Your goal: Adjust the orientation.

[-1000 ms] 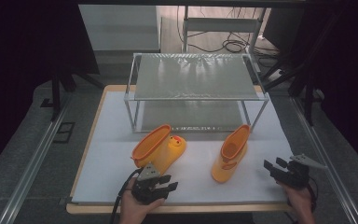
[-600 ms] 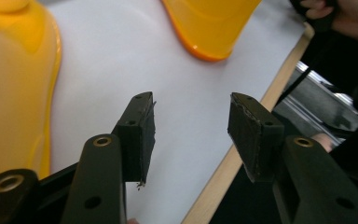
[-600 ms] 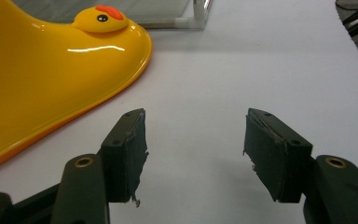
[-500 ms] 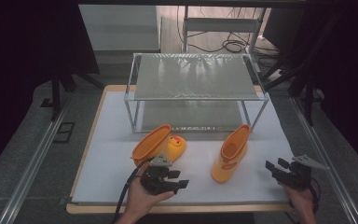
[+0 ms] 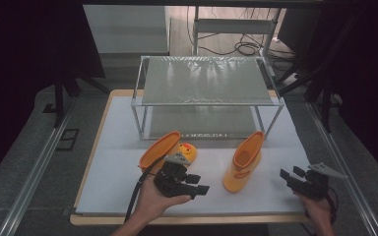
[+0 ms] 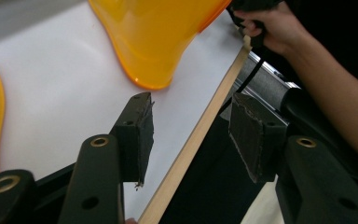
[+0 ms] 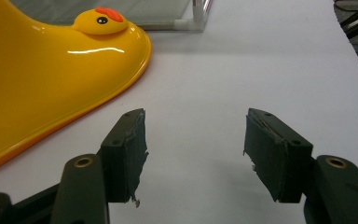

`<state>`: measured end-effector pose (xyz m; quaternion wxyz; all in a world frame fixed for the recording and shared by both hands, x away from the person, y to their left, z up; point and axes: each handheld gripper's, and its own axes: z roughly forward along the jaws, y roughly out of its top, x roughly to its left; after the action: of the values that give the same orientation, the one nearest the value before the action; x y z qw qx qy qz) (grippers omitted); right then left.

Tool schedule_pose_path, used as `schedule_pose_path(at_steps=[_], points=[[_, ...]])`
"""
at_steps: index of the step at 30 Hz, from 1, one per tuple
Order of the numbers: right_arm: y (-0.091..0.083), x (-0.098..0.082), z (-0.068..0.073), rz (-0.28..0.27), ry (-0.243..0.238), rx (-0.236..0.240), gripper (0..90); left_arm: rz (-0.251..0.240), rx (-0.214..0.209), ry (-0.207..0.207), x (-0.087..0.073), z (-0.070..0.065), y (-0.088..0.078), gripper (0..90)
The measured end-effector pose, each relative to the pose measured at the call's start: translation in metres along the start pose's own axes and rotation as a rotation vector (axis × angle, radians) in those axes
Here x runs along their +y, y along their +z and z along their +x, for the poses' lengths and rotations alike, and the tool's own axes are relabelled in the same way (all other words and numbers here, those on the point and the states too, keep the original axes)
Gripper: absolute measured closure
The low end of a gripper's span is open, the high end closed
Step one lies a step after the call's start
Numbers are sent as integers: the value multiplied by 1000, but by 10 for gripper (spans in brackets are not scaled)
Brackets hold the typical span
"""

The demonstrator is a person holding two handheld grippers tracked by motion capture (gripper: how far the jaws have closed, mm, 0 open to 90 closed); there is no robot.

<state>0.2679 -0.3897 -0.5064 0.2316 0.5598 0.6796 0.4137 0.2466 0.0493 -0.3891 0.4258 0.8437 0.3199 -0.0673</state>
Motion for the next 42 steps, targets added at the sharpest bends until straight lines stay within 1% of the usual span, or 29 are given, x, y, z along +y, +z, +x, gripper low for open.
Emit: schedule_pose_path(at_steps=[5, 7, 10, 13, 16, 19, 20, 25, 30, 38, 42], points=[[1, 0, 1, 3, -3, 4, 381, 11, 16, 33, 21, -7, -10, 502], [0, 0, 1, 1, -2, 4, 381, 17, 11, 32, 28, -8, -10, 502], [0, 0, 1, 3, -5, 5, 380, 25, 11, 33, 36, -5, -9, 505], [1, 0, 0, 1, -1, 5, 380, 24, 8, 21, 44, -1, -8, 509], [0, 0, -1, 7, -2, 4, 380, 31, -6, 10, 50, 2, -6, 512], [1, 0, -2, 7, 2, 3, 380, 40, -28, 5, 57, 4, -5, 513], [1, -1, -2, 4, 7, 3, 380, 43, -31, 3, 60, 4, -5, 513], [2, -1, -3, 12, 4, 3, 378, 53, -43, 0, 74, 6, -2, 521], [3, -1, -2, 20, 4, 2, 377, 65, -37, 13, 86, 5, 1, 523], [2, -1, -2, 14, 2, 1, 377, 83, -46, 17, 105, 5, 6, 521], [2, -1, -1, 14, 4, 3, 377, 104, -56, 26, 115, 3, 11, 520]])
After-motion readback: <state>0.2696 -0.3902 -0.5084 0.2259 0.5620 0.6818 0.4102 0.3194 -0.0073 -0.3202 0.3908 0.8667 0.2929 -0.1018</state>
